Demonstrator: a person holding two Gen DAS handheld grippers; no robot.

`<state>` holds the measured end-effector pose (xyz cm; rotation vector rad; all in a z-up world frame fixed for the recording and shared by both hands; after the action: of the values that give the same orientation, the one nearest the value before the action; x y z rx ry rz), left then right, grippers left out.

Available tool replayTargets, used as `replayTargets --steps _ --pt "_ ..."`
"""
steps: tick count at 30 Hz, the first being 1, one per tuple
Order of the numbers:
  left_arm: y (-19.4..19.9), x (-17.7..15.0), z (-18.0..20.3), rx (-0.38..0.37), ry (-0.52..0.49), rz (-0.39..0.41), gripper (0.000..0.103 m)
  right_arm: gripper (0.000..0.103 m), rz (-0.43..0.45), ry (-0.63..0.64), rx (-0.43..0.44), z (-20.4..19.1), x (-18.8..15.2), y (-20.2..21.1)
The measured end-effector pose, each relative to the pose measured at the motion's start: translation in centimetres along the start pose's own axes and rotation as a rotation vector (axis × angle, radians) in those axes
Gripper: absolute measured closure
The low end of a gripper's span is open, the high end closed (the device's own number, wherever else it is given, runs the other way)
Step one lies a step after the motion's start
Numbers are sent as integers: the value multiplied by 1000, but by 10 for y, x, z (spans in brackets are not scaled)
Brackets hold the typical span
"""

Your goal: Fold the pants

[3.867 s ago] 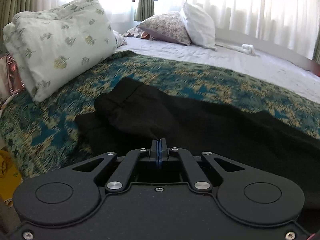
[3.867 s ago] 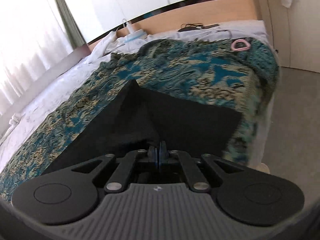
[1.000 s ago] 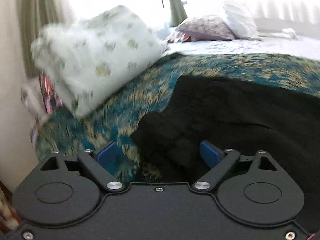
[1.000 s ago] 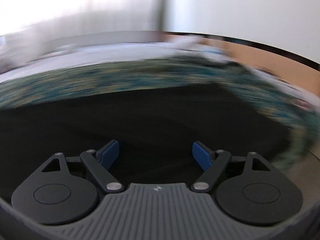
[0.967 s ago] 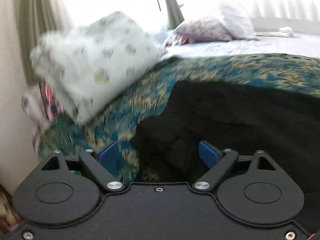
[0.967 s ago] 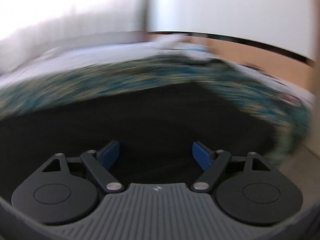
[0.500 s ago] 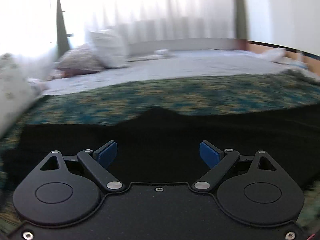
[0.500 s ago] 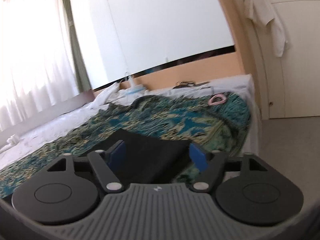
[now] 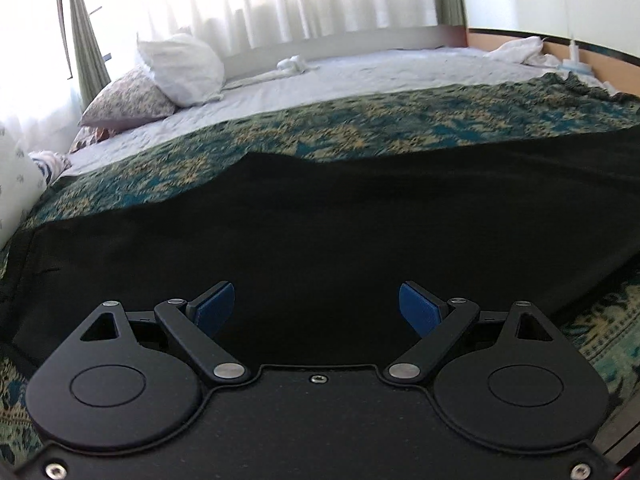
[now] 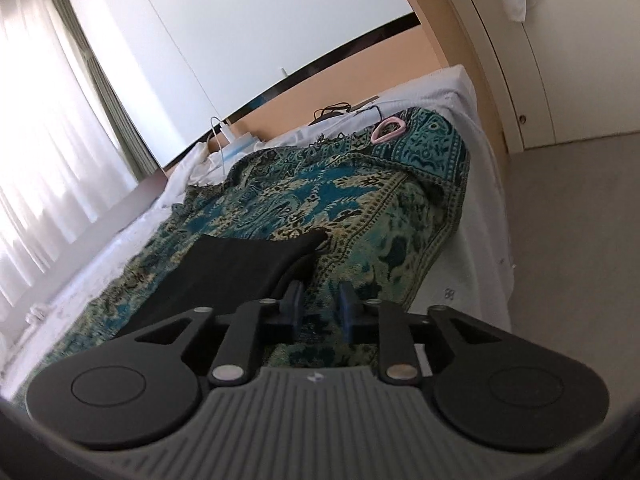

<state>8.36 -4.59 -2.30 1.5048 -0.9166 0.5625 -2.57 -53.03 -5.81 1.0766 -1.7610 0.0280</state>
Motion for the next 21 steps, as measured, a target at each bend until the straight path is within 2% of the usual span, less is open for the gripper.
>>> replayTargets --steps 2,10,11,12,13,15,18,21 --pt "1 -3 -2 6 4 -2 13 65 3 -13 13 -2 0 1" --pt "0 -3 -5 14 10 -4 13 66 32 -39 45 -2 -1 12" --pt "-1 -3 -5 15 10 -5 13 71 35 -39 52 -2 -1 13" --pt "-1 -3 -5 16 9 -5 13 82 36 -35 60 -2 -1 14" --pt "-1 -3 -5 16 8 -6 13 86 41 -33 64 -3 -2 15" --pt "-2 -3 -5 17 8 -7 13 87 44 -22 72 -6 -2 16" --pt "-2 -4 -5 19 9 -7 12 90 -5 -23 53 -7 -4 7" --pt "-4 -4 -4 20 12 -9 12 89 -37 -28 80 -7 -4 -1"
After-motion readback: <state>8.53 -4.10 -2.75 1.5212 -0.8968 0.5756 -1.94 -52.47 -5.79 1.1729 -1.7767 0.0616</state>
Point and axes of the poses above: each gripper's, at about its wrist camera, not at the fingertips, and y roughly against the way its jaws point, z to its right, x to its top, the point moved 3 cm from there along -y, roughly the way its jaws point, and after that the axes turned 3 degrees about -x, right-handed, at the moved point
